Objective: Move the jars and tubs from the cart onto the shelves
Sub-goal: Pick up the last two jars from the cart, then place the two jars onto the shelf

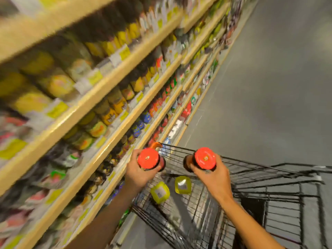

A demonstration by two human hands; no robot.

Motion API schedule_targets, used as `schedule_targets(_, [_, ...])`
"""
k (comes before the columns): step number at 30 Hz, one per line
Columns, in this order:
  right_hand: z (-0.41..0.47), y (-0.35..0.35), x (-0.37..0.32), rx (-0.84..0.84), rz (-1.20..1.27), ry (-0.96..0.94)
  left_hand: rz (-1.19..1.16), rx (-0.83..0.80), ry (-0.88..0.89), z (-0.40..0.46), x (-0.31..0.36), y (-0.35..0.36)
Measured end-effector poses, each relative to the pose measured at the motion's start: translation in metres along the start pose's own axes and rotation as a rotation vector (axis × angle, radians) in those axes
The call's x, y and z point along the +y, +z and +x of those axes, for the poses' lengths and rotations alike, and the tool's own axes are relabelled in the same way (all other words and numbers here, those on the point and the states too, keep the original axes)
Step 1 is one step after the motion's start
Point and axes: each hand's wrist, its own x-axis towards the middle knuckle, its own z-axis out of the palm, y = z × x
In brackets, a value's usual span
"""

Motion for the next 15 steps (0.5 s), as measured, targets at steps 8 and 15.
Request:
schedule_targets(8, [-0.053,0.007,-0.083,-0.189,-0.004,-0.184,-0.107,0.293,0.057,-0.087,0.056,-0.085])
schedule_targets(15, [-0.122,0.044,-0.14,-0.317,0.062,-0.319,-0.058,0.431,0.106,-0.172,0.078,-0.175])
